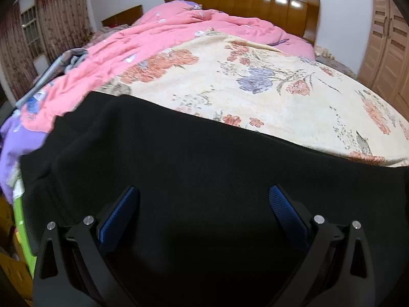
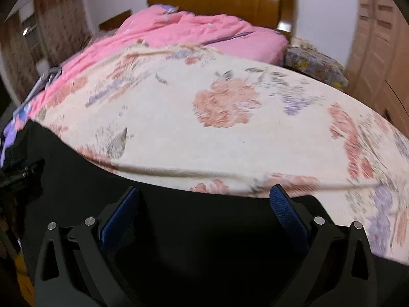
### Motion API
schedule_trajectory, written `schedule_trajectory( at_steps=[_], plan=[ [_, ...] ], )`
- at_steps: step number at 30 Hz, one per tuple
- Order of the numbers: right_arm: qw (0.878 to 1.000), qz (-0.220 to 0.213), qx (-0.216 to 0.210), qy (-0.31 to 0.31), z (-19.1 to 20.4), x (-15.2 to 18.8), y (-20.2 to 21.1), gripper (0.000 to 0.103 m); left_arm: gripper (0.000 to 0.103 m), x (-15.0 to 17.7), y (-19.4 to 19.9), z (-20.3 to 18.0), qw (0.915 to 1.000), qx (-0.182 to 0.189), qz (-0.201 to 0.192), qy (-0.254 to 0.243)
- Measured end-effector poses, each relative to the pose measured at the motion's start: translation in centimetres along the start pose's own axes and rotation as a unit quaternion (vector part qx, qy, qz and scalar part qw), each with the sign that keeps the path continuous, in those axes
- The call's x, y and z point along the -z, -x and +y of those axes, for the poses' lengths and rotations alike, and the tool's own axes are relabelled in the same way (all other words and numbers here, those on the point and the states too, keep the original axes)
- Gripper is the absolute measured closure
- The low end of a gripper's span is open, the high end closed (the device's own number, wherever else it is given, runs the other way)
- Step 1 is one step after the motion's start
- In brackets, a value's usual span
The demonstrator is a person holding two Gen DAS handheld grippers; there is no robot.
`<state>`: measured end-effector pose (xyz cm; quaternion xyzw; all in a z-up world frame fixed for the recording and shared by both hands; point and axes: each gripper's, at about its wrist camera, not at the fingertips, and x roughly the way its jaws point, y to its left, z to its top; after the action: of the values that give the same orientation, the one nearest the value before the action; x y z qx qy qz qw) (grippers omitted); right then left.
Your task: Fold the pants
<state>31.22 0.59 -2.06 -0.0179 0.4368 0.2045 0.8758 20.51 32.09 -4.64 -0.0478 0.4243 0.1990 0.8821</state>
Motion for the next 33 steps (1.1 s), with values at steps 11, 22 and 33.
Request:
schedule_trajectory(
  at_steps=[11, 22, 33],
  plan=[
    [0.991, 0.033, 0.127, -0.019, -9.0, 11.0, 9.9, 0.005, 0.002, 8.1, 10.7, -13.2, 0.9677, 0.215, -0.033, -0.127],
    [0.984, 0.005, 0.148, -0.096, -15.8, 16.0, 16.8, 0.005, 0.001, 12.4, 10.8, -24.6, 0.9386, 0.239, -0.014, -0.248],
    [0.989, -0.031, 0.134, -0.058, -10.3, 21.9, 19.6, 0.005, 0.001, 12.4, 10.9, -24.2, 0.9419, 0.236, -0.032, -0.237]
  ],
)
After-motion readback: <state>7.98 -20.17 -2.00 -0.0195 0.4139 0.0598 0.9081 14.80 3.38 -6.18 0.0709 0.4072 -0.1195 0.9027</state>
